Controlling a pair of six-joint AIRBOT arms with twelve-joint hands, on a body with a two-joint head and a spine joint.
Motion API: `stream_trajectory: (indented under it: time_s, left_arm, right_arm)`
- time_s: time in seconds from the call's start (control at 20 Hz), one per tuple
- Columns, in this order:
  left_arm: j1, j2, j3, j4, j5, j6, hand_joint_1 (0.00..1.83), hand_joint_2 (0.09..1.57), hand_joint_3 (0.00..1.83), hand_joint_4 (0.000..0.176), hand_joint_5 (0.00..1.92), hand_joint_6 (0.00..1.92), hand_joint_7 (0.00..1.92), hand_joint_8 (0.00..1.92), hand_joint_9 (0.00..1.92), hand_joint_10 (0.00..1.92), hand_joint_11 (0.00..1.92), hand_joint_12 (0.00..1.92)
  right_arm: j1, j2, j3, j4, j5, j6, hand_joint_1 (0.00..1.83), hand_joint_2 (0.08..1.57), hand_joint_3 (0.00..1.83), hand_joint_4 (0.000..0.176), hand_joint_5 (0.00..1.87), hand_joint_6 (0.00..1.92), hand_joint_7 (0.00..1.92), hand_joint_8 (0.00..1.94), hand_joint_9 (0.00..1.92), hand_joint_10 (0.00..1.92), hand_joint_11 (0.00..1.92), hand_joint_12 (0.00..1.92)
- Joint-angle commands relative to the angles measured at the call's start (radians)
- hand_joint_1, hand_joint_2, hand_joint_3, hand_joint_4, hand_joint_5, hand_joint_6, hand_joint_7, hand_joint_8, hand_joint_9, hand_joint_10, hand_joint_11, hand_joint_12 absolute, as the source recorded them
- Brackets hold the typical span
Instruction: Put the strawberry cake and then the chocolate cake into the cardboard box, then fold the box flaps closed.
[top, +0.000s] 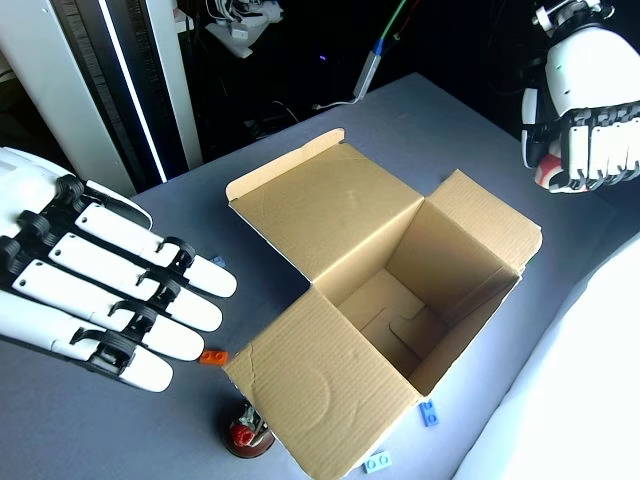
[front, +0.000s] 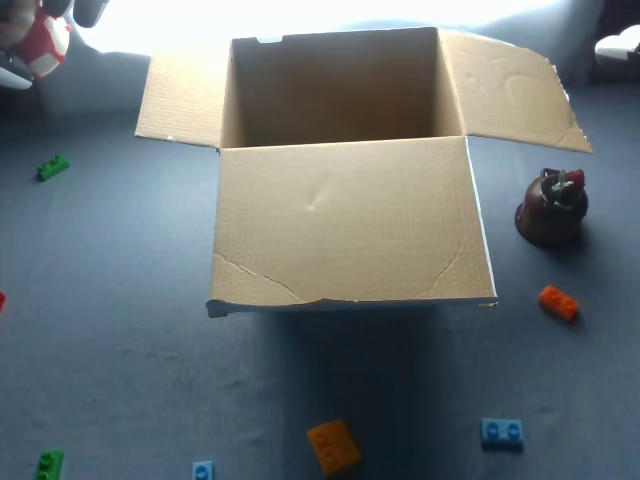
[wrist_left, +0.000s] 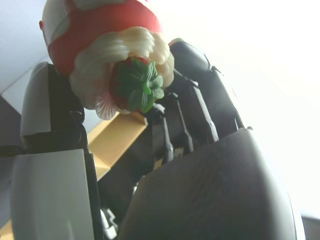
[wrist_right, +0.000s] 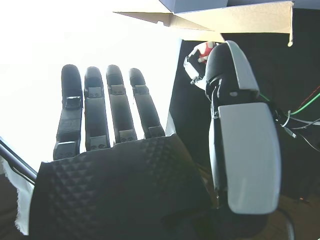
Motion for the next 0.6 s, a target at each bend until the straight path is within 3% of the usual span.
stream_trajectory:
  time_s: [0.0, 0.2, 0.55]
  left_arm:
    - [-0.026, 0.003, 0.002, -0.038, 0.026, 0.007, 1.45, 1.27, 0.00, 0.000, 0.33, 1.41, 0.52, 1.57, 0.67, 1.66, 0.57, 1.82]
    - [-0.057, -0.011, -0.016, -0.038, 0.016, 0.007, 1.45, 1.28, 0.00, 0.000, 0.30, 1.49, 0.50, 1.61, 0.65, 1.68, 0.54, 1.83]
    - [-0.058, -0.023, -0.055, -0.047, -0.007, 0.005, 1.45, 1.28, 0.00, 0.000, 0.34, 1.40, 0.51, 1.57, 0.66, 1.68, 0.55, 1.82]
  right_arm:
    - [0.015, 0.012, 0.001, 0.012, 0.115, -0.002, 0.39, 1.14, 0.00, 0.000, 0.14, 0.00, 0.19, 0.00, 0.17, 0.00, 0.00, 0.68]
    - [0.015, 0.012, 0.001, 0.012, 0.116, -0.002, 0.38, 1.13, 0.00, 0.000, 0.15, 0.00, 0.19, 0.00, 0.18, 0.00, 0.00, 0.71]
    - [0.015, 0.012, 0.001, 0.012, 0.116, -0.003, 0.38, 1.14, 0.00, 0.000, 0.14, 0.00, 0.17, 0.00, 0.16, 0.00, 0.00, 0.65]
